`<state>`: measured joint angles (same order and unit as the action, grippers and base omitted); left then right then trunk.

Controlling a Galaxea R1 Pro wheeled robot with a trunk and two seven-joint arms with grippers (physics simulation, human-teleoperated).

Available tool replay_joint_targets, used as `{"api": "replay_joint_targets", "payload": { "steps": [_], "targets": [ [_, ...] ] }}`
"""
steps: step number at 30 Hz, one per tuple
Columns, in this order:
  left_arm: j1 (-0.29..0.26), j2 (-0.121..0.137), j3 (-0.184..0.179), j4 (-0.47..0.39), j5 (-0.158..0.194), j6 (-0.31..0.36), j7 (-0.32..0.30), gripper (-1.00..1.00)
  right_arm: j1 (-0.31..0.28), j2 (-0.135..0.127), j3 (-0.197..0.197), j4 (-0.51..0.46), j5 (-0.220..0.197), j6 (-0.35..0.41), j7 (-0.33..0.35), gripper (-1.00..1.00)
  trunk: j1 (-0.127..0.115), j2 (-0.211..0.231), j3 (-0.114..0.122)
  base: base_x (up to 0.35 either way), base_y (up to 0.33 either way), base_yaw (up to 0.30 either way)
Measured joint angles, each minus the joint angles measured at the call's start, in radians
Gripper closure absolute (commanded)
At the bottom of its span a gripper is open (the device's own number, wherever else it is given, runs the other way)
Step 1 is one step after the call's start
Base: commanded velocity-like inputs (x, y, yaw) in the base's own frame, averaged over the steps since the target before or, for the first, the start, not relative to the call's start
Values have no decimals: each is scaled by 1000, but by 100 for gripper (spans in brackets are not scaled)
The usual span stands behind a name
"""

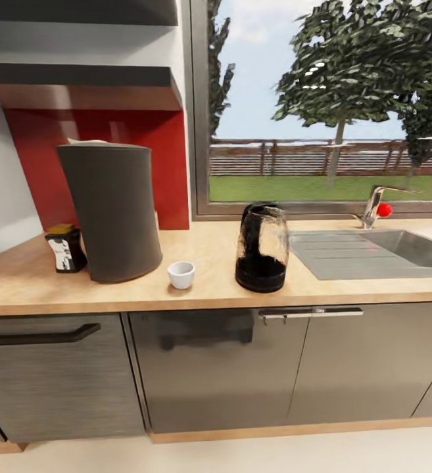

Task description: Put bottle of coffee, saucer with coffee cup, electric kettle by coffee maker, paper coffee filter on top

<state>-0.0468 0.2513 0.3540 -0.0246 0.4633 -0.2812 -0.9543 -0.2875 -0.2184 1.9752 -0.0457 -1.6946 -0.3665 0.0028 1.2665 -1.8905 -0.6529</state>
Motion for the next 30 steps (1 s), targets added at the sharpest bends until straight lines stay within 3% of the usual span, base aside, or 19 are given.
{"api": "replay_joint_targets", "payload": {
  "steps": [14,17,20,30],
  "targets": [
    [0,0,0,0,0,0,0,-100,0,0,0,0,0,0,-1,-100,0,0,0,10,-305,30],
    [0,0,1,-1,0,0,0,-100,0,0,-1,0,0,0,-18,-100,0,0,0,0,-208,205],
    [0,0,1,0,0,0,-1,-100,0,5,0,1,-6,0,-78,-100,0,0,0,0,-52,254],
    [0,0,0,0,0,0,0,-100,0,6,0,1,-7,1,-87,-100,0,0,0,0,-188,88]
  ]
}}
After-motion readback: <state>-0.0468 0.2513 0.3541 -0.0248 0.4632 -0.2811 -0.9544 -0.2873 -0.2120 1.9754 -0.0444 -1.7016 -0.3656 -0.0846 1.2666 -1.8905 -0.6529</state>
